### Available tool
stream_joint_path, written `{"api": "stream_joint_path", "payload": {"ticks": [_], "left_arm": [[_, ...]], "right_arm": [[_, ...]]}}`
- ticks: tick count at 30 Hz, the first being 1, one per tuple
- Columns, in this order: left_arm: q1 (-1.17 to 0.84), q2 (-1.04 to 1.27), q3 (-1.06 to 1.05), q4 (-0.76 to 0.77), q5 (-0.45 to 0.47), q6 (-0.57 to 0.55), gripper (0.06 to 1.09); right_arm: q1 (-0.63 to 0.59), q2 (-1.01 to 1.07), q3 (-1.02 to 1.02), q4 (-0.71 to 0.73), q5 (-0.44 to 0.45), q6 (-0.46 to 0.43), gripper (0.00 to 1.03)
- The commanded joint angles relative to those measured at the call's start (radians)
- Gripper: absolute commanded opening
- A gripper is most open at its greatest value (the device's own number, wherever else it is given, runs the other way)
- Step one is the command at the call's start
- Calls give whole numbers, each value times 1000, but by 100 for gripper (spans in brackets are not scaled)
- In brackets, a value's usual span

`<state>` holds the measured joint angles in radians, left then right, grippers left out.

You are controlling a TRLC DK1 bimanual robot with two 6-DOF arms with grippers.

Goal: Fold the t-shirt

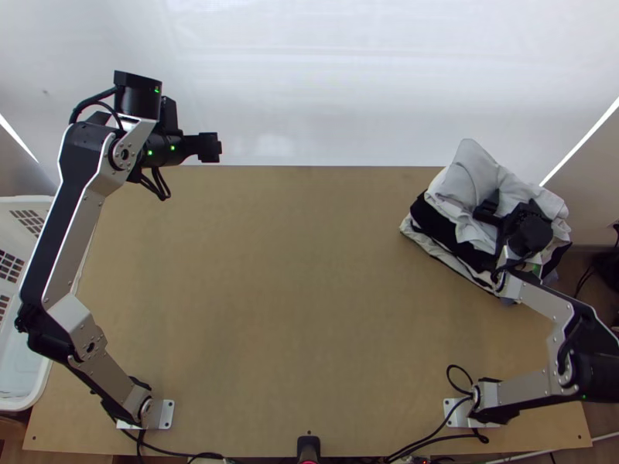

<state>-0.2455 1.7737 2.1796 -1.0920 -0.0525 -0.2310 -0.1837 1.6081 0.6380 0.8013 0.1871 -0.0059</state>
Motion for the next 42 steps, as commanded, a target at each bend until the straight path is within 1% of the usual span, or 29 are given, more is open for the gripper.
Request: {"api": "stream_joint_path", "payload": {"ticks": [1, 4, 7, 9, 11, 14, 19, 23, 25, 27, 28, 31, 34, 37, 39, 41, 42], "left_arm": [[8, -8, 0, 0, 6, 2, 104], [11, -14, 0, 1, 11, 1, 104], [12, -20, -1, 1, 11, -7, 104], [14, -25, -1, 1, 11, -16, 104], [14, -33, -1, 1, 11, -21, 104], [23, -42, -1, 1, 11, -25, 104], [55, -72, -24, -8, 11, -22, 104], [74, -102, -84, -6, 11, -18, 104], [77, -108, -98, -5, 10, -21, 104], [81, -109, -98, 7, 8, -22, 104], [84, -115, -96, 20, 8, -22, 104], [100, -146, -96, 81, 8, -24, 104], [123, -206, -112, 124, 0, -39, 104], [157, -326, -247, 222, -3, -57, 104], [178, -456, -428, 360, -3, -36, 104], [201, -602, -632, 520, -3, -7, 104], [213, -668, -715, 567, -3, -5, 104]], "right_arm": [[50, -211, 101, -82, 46, -40, 98], [119, -327, 213, -206, 74, -32, 98], [216, -341, 293, -271, 103, -26, 98], [262, -293, 296, -266, 114, -11, 98], [268, -214, 267, -243, 114, 11, 98], [267, -79, 210, -168, 120, 17, 98], [245, 101, 166, -94, 126, 41, 98], [233, 207, 170, -77, 127, 41, 98], [231, 211, 181, -79, 127, 41, 98], [233, 141, 204, -80, 127, 38, 98], [234, 73, 224, -103, 127, 37, 98], [251, -178, 342, -303, 127, 40, 98], [267, -393, 494, -545, 124, 76, 98], [285, -574, 540, -643, 123, 86, 98], [283, -698, 520, -637, 124, 83, 98], [280, -814, 480, -590, 124, 81, 98], [279, -860, 465, -557, 124, 87, 98]]}}
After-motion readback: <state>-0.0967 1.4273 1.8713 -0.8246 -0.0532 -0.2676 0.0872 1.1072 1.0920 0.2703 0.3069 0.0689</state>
